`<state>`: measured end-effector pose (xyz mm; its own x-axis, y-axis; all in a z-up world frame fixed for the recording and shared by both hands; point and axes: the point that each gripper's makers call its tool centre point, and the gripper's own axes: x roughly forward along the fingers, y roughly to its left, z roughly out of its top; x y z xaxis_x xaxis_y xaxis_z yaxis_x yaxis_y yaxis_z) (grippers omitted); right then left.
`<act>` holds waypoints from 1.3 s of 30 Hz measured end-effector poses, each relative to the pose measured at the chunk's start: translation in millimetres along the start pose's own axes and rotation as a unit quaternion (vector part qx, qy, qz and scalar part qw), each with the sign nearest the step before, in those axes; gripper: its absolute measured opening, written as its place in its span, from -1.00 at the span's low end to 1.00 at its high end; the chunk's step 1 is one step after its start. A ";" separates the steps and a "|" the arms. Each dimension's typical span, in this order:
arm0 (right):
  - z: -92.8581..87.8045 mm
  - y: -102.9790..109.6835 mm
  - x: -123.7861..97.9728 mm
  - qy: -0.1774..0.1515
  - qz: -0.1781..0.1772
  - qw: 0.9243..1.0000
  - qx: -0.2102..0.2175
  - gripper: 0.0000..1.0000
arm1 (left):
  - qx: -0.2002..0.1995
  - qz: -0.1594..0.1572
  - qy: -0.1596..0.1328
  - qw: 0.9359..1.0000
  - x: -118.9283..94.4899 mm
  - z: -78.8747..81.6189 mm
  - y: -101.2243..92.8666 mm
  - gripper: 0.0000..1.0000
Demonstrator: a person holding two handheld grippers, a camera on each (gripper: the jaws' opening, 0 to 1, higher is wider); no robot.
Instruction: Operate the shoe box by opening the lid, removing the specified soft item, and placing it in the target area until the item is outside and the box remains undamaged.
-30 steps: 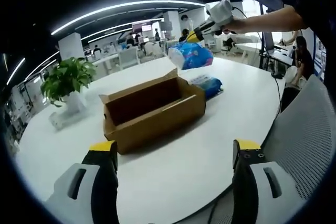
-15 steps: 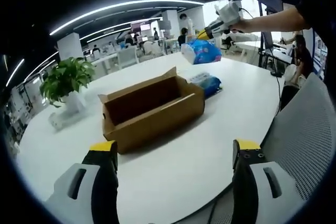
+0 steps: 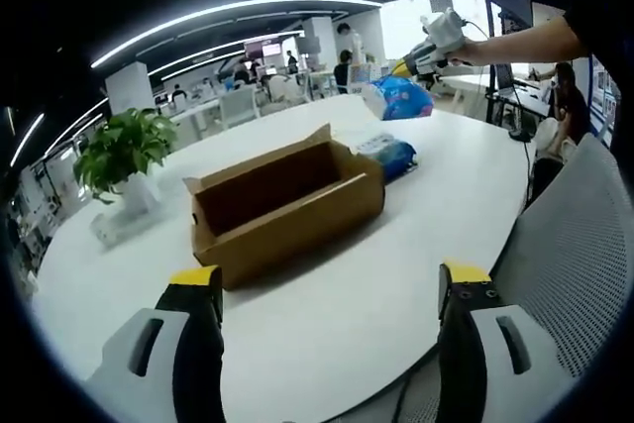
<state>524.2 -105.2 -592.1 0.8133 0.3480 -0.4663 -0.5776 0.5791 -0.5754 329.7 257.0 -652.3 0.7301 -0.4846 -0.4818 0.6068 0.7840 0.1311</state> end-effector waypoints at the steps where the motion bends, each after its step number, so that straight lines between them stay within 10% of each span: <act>1: -4.4 -0.3 -1.2 0.003 -0.001 1.000 0.003 -1.00 | 0.000 0.000 0.000 1.000 0.0 -0.1 0.0 0.79; 39: -122.0 27.9 -26.4 0.109 -0.001 0.992 0.065 -1.00 | 0.005 -0.003 0.011 1.000 1.6 -3.1 -2.2 0.77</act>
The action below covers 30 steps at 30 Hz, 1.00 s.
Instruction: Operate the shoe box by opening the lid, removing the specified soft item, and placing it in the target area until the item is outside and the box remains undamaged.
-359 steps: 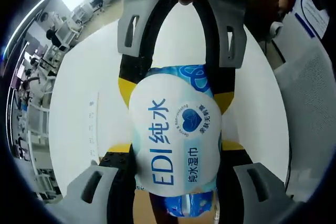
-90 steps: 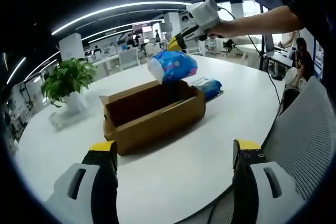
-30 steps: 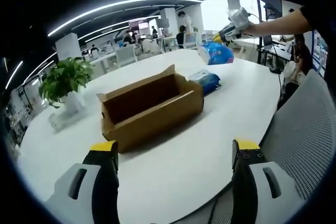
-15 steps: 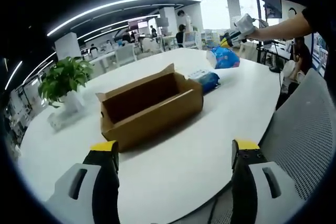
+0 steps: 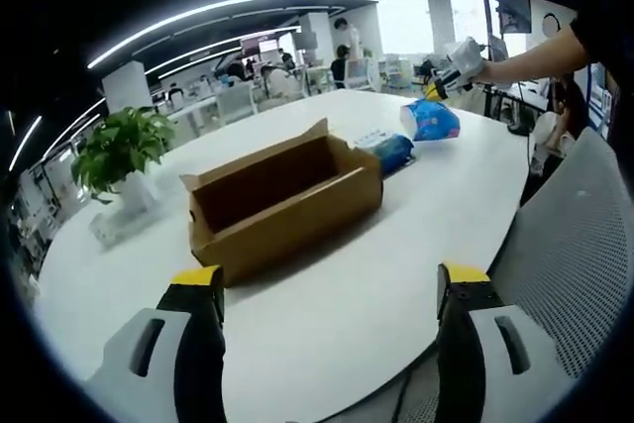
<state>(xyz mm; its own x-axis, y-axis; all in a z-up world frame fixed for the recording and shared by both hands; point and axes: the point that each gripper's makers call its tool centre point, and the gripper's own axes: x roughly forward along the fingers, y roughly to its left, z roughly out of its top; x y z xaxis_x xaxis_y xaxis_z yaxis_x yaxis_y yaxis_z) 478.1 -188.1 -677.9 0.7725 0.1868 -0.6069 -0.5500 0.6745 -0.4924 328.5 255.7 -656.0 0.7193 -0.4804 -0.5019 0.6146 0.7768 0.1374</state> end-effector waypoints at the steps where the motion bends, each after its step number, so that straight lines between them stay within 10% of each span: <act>1: -2.3 1.0 0.8 0.003 0.001 1.000 0.001 -1.00 | 0.000 0.000 0.001 1.000 0.0 -0.2 0.0 0.77; 30: -53.8 9.3 10.6 0.070 -0.004 0.996 0.060 -1.00 | 0.005 -0.003 0.008 1.000 1.2 -3.4 -0.8 0.76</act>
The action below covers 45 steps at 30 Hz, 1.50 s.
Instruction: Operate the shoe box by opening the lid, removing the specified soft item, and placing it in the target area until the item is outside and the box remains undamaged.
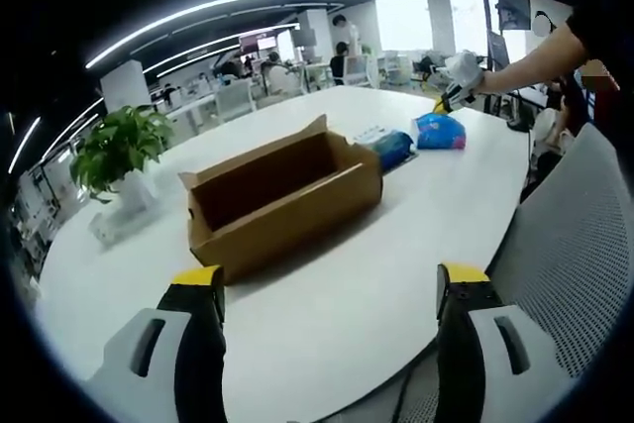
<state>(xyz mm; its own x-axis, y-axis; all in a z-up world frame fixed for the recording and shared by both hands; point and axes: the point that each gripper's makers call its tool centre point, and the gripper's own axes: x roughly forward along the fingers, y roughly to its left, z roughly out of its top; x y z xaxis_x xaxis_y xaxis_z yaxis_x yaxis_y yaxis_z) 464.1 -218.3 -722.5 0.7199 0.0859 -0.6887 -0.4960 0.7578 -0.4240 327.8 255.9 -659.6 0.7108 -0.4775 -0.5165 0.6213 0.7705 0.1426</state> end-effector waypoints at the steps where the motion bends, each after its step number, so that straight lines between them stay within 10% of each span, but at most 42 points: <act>1: -0.2 0.4 -1.5 0.000 -0.002 1.000 0.000 -1.00 | 0.000 0.000 0.000 1.000 0.0 0.0 -0.2 0.76; 34: -38.0 27.3 -29.4 0.018 -0.034 0.987 0.153 0.34 | 0.000 -0.001 -0.014 1.000 -2.1 4.7 0.2 0.75; 45: -54.2 46.6 -18.2 0.039 -0.023 0.980 0.194 0.30 | -0.002 0.001 -0.014 1.000 -2.4 4.9 1.1 0.74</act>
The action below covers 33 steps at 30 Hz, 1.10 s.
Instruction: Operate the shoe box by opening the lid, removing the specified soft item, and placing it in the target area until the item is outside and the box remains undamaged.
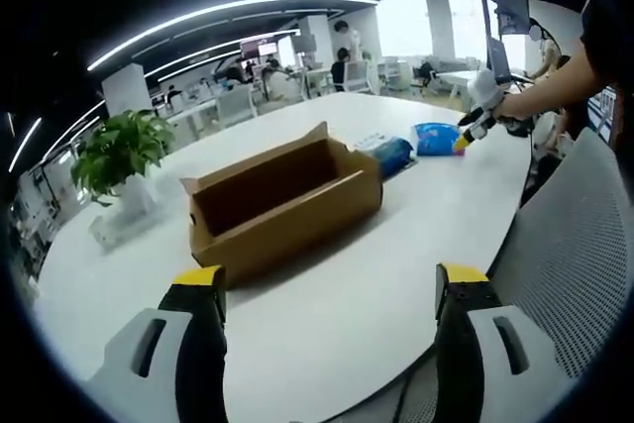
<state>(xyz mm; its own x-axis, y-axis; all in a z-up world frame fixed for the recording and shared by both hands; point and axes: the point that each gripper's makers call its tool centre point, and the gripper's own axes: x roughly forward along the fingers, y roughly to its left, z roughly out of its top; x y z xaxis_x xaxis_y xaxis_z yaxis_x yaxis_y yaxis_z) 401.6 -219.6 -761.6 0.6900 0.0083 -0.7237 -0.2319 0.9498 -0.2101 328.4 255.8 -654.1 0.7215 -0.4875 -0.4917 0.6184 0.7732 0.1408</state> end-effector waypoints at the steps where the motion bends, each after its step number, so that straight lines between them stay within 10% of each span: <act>1: -0.7 0.9 1.3 0.001 0.001 1.000 -0.001 0.27 | 0.000 0.000 0.000 1.000 0.1 -0.1 0.0 0.74; 33: 5.6 -21.3 25.5 0.023 0.061 0.990 -0.123 -0.10 | 0.000 0.010 0.024 1.000 1.4 -9.1 4.5 0.71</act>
<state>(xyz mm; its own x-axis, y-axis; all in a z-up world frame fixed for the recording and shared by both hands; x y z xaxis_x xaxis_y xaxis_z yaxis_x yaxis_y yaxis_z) 428.0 -237.8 -771.9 0.6165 0.0991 -0.7811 -0.4751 0.8379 -0.2687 329.3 262.3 -662.0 0.7185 -0.4514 -0.5291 0.6034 0.7829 0.1516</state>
